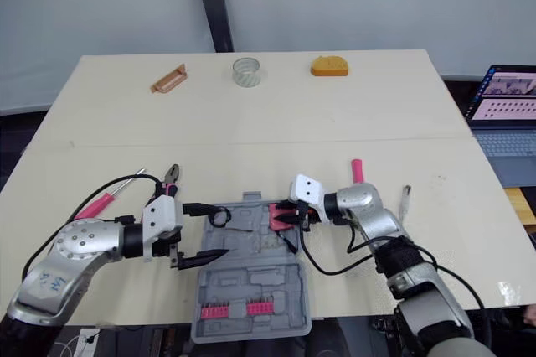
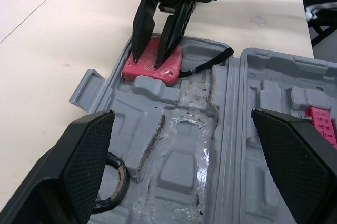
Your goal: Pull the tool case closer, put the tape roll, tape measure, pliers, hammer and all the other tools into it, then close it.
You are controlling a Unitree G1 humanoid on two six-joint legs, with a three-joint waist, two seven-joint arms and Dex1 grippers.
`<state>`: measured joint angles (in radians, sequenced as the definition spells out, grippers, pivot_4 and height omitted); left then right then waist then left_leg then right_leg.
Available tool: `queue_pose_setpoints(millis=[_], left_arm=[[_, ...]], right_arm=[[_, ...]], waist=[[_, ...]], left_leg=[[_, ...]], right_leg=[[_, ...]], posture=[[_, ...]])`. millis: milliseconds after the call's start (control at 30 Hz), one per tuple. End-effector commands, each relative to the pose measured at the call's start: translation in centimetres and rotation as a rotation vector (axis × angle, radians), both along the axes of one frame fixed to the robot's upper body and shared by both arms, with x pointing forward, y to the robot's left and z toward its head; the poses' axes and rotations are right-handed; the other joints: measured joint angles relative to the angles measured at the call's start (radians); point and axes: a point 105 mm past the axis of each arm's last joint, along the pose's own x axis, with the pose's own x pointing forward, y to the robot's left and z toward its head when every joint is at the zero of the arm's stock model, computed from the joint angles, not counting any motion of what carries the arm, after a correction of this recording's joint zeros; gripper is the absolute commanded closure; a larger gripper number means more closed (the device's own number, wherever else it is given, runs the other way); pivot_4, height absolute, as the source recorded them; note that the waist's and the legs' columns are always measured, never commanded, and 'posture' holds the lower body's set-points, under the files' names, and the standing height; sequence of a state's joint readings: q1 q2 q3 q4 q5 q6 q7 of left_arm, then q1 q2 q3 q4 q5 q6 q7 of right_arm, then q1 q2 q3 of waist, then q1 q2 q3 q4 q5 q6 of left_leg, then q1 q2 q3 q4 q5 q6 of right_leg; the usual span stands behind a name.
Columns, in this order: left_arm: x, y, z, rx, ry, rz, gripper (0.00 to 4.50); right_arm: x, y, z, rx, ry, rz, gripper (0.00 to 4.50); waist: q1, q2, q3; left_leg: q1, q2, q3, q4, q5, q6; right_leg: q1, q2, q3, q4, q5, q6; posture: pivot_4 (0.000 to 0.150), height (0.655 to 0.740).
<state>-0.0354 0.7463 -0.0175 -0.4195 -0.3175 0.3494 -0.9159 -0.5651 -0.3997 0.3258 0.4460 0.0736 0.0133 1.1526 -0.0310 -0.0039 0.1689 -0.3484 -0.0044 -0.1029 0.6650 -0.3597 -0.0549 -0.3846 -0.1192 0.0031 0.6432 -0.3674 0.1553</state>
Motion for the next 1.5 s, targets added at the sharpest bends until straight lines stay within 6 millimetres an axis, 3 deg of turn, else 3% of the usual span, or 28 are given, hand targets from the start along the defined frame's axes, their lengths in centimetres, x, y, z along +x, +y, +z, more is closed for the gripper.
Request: queue_pose_setpoints(millis=[33,100,467,733,867,967,1067,1133,1200,1333,1500], left_arm=[[-0.2,-0.2,1.0,-0.016,-0.036,-0.01,0.0],[-0.2,-0.1,1.0,-0.014,-0.036,-0.009,0.0],[0.0,0.0,1.1,-0.011,-0.038,-0.007,0.0],[0.2,0.1,1.1,-0.018,-0.04,0.0,0.0],[0.4,0.2,1.3,-0.025,-0.046,0.017,0.0],[0.7,1.1,1.9,-0.049,-0.046,0.07,0.0],[0.8,3.2,2.4,-0.071,-0.032,0.171,0.0],[0.9,5.6,2.4,-0.068,-0.023,0.274,0.0],[0.6,8.0,2.5,-0.084,-0.004,0.378,0.0],[-0.4,12.6,2.4,-0.088,0.015,0.566,0.0],[-2.7,17.7,1.8,-0.07,0.015,0.789,0.0]], right_arm=[[-1.2,-1.2,-4.4,-0.064,0.11,-0.042,3.2],[-1.4,-1.3,-4.9,-0.075,0.1,-0.027,3.2],[-1.9,-1.4,-5.4,-0.063,0.077,0.004,3.2],[-1.2,-0.3,-2.2,0.041,0.035,0.015,3.2],[-0.8,0.1,0.8,0.129,0.005,-0.001,3.2],[-0.9,-0.9,3.2,0.158,-0.004,-0.033,3.2],[-1.4,-3.6,5.5,0.167,-0.01,-0.108,3.2],[-2.0,-6.2,6.5,0.157,-0.003,-0.186,2.69],[-2.9,-8.8,7.0,0.133,0.016,-0.267,2.03],[-4.4,-13.6,7.5,0.111,0.068,-0.441,0.05],[-6.1,-19.6,7.5,0.133,0.124,-0.67,0.05]], waist=[[-0.001,0.0,0.0],[-0.001,0.0,0.0],[0.0,0.0,-0.002],[0.001,0.0,-0.001],[0.002,0.002,0.0],[0.003,0.005,0.002],[0.005,0.007,0.003],[0.006,0.007,0.004],[0.007,0.006,0.004],[0.008,0.005,0.005],[0.007,0.004,0.005]], left_leg=[[0.003,0.0,0.0,-0.001,0.0,0.0],[0.012,0.001,0.001,-0.005,0.0,0.0],[0.013,0.001,0.0,-0.005,0.0,0.0],[0.013,0.001,0.0,-0.005,-0.001,-0.001],[0.011,0.001,0.001,-0.006,-0.001,-0.001],[0.008,0.001,0.0,-0.005,-0.001,-0.001],[0.006,0.001,0.0,-0.005,-0.001,-0.001],[0.005,0.001,-0.001,-0.005,-0.001,0.0],[0.005,0.001,-0.001,-0.005,-0.001,0.0],[0.004,0.001,0.0,-0.005,-0.001,0.0],[0.005,0.001,0.001,-0.006,-0.002,0.001]], right_leg=[[0.002,0.0,0.0,0.0,0.0,0.0],[0.011,0.001,0.0,-0.004,0.0,0.0],[0.013,0.001,0.0,-0.006,0.0,0.0],[0.013,0.001,0.0,-0.006,0.0,0.0],[0.011,0.001,0.001,-0.006,0.0,0.0],[0.009,0.001,0.0,-0.006,0.0,0.0],[0.008,0.0,0.0,-0.007,0.0,0.0],[0.008,0.0,0.0,-0.008,0.0,0.0],[0.008,0.0,-0.001,-0.01,0.0,0.0],[0.008,0.0,-0.001,-0.01,0.0,0.0],[0.009,0.0,0.0,-0.012,0.0,0.0]], posture=[[0.15,0.74],[0.15,0.74],[0.15,0.74],[0.15,0.74],[0.15,0.74],[0.15,0.74],[0.15,0.74],[0.15,0.74],[0.15,0.74],[0.15,0.74],[0.15,0.74]])
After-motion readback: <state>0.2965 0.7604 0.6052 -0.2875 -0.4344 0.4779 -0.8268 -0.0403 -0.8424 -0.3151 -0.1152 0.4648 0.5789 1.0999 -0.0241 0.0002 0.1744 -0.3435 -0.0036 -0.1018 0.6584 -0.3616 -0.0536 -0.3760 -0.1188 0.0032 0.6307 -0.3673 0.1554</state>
